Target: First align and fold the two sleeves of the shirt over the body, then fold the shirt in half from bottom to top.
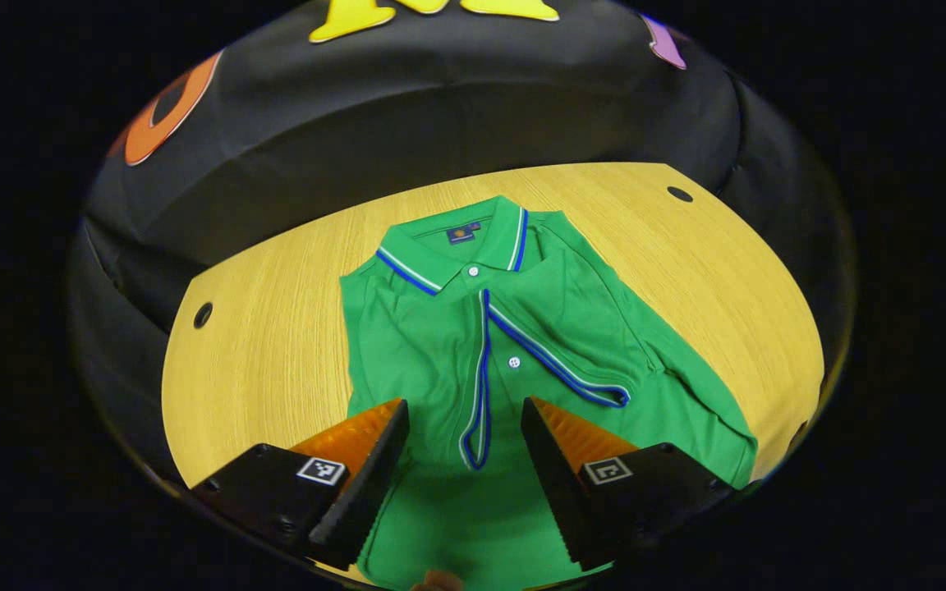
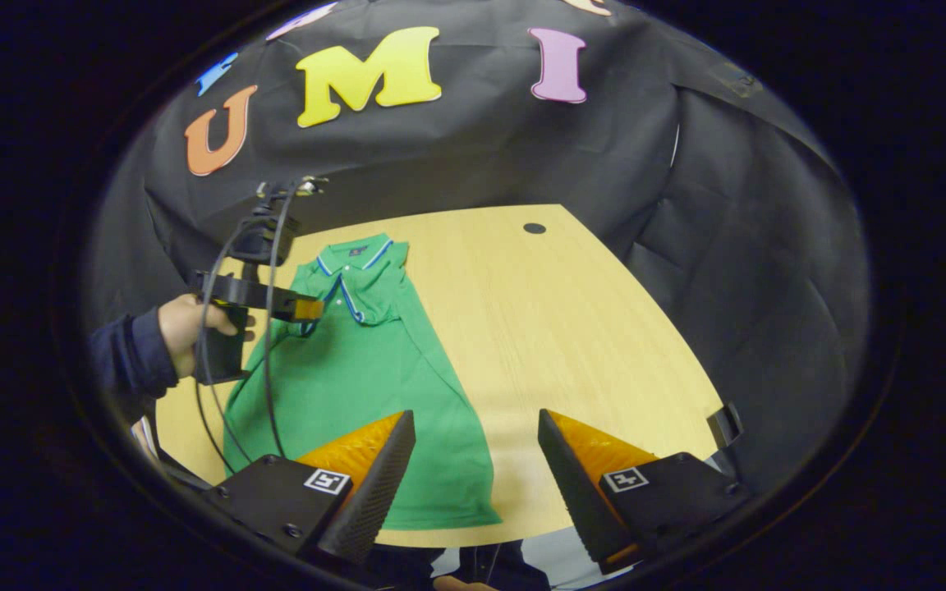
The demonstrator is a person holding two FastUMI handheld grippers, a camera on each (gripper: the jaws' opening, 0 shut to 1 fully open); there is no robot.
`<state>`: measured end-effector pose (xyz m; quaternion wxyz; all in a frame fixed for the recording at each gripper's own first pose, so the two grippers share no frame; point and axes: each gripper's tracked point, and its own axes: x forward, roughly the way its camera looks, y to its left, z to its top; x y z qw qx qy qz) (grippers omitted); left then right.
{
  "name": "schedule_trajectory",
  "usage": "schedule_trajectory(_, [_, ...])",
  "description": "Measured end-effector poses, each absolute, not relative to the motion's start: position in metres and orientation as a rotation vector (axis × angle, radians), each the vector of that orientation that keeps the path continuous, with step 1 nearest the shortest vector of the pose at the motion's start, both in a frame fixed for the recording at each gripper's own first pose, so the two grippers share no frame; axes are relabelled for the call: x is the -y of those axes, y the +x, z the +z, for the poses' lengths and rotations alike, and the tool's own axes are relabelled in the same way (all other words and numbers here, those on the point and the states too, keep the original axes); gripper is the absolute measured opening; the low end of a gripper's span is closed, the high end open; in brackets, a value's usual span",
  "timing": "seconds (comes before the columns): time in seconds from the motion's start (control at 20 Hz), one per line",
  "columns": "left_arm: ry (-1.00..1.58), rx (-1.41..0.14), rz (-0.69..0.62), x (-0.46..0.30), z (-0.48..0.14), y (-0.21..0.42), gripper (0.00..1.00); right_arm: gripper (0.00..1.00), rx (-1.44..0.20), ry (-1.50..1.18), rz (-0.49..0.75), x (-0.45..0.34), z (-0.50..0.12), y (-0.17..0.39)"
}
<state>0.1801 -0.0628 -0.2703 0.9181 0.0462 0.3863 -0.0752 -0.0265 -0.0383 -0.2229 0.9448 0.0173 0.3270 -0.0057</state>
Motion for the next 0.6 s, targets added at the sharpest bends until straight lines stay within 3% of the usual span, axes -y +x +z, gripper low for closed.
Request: schedule_trajectory(0.6, [-0.042,-0.966,0.019,-0.017,-0.304,0.033,0.93,0.96,-0.937,-0.112,0.142,0.017,-0.336,-0.049])
